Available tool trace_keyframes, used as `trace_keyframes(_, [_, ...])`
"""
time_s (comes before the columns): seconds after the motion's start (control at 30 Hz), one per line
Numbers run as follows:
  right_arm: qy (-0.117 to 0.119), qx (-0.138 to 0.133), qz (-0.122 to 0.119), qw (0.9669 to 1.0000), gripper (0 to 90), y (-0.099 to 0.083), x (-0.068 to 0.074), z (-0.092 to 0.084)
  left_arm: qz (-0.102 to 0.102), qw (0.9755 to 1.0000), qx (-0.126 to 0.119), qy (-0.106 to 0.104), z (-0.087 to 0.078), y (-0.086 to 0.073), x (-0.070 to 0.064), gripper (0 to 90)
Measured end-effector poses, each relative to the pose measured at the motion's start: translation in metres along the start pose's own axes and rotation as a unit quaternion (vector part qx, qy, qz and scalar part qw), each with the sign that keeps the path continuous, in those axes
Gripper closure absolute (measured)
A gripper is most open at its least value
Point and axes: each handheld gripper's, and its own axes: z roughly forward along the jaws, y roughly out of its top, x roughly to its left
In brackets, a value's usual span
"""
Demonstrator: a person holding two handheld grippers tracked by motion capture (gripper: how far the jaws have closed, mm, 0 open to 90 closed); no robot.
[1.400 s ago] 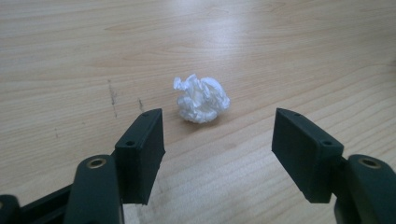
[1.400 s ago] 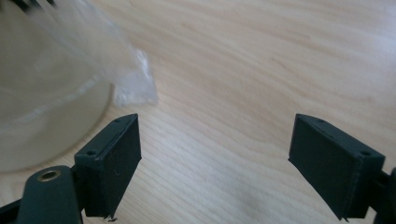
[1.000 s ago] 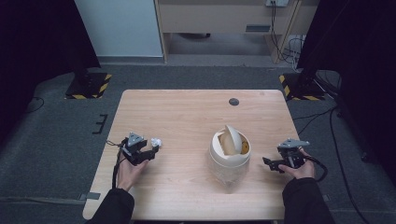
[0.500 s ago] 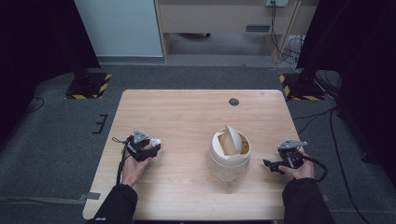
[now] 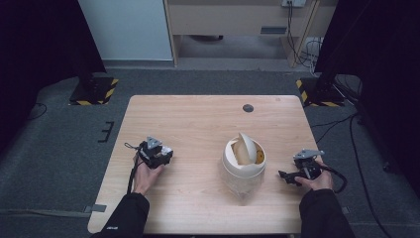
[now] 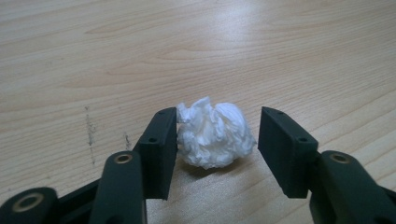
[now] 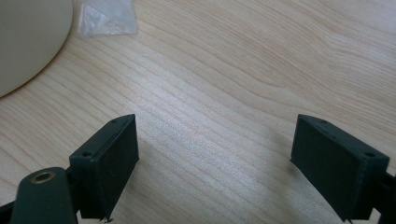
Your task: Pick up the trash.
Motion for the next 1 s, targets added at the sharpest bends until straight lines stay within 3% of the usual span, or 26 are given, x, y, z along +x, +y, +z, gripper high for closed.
trace_keyframes(0.23, [0.003,0.002,0.002,1.0,14.8,0.0,0.001,0.0,-0.002,0.9998,0.018,0.0,0.007,0.0,0.0,56.9])
trace_keyframes(0.5, [0.003,0.007,-0.002,1.0,14.3,-0.001,0.001,0.002,-0.007,0.9998,0.015,-0.012,0.003,0.001,0.0,64.9])
trace_keyframes(0.77, [0.004,0.003,0.003,1.0,12.4,-0.003,0.0,0.003,0.0,0.9997,0.002,-0.025,-0.003,0.004,-0.006,66.0])
trace_keyframes(1.0, [0.003,-0.004,0.01,0.9999,10.6,-0.005,0.0,0.004,-0.003,0.9988,-0.028,-0.041,-0.017,0.008,-0.01,66.1])
